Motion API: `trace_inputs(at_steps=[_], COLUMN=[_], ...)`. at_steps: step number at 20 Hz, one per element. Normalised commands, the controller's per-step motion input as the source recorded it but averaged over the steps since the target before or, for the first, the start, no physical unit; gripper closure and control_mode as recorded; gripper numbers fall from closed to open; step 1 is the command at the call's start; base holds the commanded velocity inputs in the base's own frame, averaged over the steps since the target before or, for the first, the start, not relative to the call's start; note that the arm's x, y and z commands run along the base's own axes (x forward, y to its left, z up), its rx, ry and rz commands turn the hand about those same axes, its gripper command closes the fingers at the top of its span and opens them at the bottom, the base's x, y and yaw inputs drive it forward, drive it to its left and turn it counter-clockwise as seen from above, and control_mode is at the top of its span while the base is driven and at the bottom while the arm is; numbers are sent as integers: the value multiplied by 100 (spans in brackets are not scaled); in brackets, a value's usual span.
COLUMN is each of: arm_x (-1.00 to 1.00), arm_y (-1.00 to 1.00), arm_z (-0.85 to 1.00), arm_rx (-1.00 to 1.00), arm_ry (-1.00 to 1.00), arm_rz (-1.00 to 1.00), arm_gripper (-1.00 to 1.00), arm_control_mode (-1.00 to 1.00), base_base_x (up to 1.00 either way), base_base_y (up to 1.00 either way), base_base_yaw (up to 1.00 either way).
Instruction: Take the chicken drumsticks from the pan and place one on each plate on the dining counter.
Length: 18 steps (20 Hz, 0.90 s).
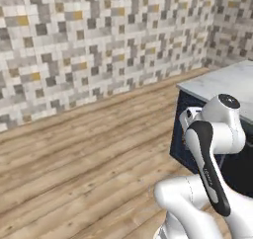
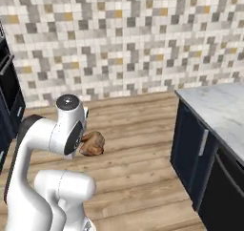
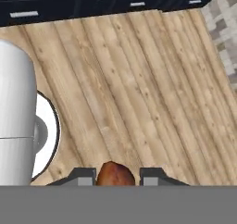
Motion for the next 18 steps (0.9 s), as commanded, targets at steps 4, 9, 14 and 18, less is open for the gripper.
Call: trace_inputs(at_steps=[4,9,14,18], arm_x=[0,0,0,0], arm_y=[0,0,0,0], arm_z=[0,0,0,0], arm_rx=[0,0,0,0], arm_ry=[0,0,0,0], arm_rz=[0,0,0,0], arm_gripper=[100,100,100,100], arm_control_mode=[100,100,100,100], base_base_x=[24,33,35,23], base_base_y=[18,27,69,85], base_base_yaw=[-98,-95,-52,-34])
